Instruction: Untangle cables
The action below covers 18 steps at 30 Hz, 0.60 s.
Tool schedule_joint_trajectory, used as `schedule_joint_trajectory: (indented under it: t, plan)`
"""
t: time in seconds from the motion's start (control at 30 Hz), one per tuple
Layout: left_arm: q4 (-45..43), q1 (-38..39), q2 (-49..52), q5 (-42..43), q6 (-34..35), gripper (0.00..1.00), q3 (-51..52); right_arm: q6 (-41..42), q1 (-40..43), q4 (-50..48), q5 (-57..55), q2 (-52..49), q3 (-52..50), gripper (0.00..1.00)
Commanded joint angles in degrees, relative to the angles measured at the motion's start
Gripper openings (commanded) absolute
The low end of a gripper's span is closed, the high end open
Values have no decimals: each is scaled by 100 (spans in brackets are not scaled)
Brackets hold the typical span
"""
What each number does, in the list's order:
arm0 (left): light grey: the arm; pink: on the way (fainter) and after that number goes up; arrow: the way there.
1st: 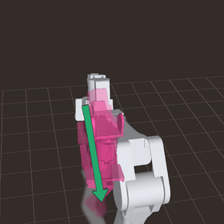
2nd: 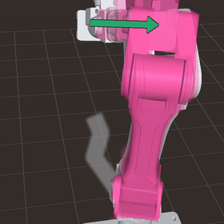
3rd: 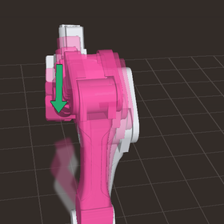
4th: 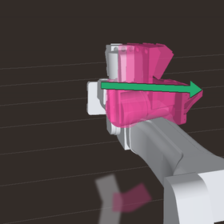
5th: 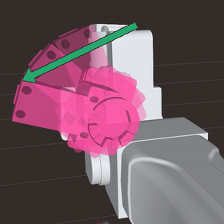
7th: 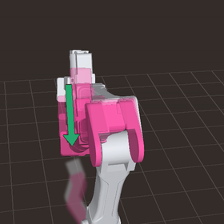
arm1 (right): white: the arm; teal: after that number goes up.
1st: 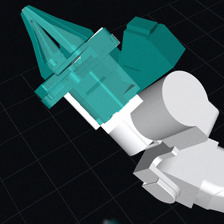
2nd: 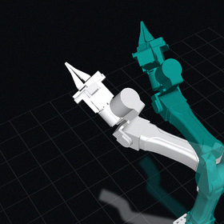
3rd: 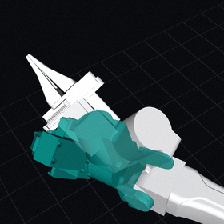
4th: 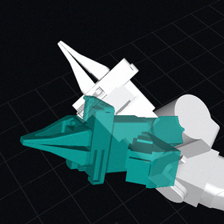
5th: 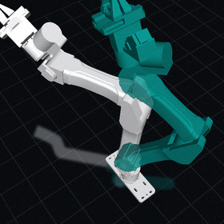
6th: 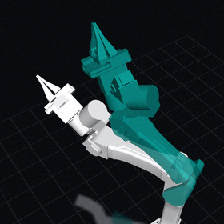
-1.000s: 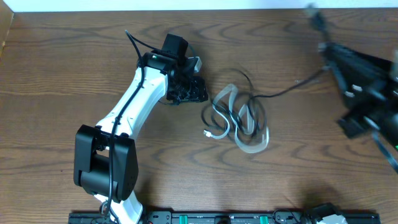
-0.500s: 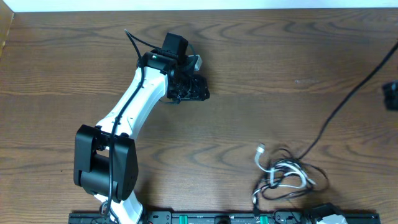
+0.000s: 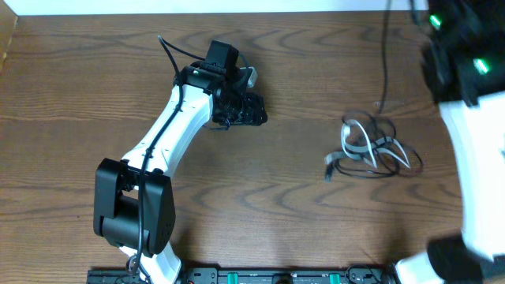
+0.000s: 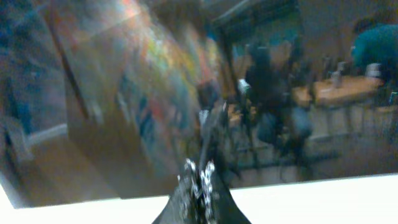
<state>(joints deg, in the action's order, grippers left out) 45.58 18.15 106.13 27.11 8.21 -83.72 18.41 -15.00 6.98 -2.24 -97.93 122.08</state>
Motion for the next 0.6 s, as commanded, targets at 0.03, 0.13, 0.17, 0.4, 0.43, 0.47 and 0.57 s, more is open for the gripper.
schedule_joint_trajectory:
  t: [0.03, 0.13, 0.17, 0.4, 0.43, 0.47, 0.57]
  plan:
    - [2, -13, -46, 31, -114, 61, -83, 535, 0, 789, 680, -855, 1530, 1]
    - [13, -13, -46, 28, -114, 61, -83, 527, 0, 1779, 713, -1126, 1849, 1]
    - [15, -13, -46, 28, -114, 61, -83, 509, 20, 2079, 715, -1152, 1847, 1]
    - [-15, -7, -46, 33, -111, 61, -83, 57, 190, 4157, 710, -1202, 1829, 1]
    - [-26, -7, -46, 33, -111, 61, -83, -68, 197, 4422, 713, -1217, 1810, 1]
    - [-35, -7, -46, 33, -111, 62, -83, -144, 195, 4612, 717, -1241, 1799, 1]
    - [-81, -7, -46, 33, -109, 62, -83, -302, 190, 5198, 723, -1384, 1792, 3]
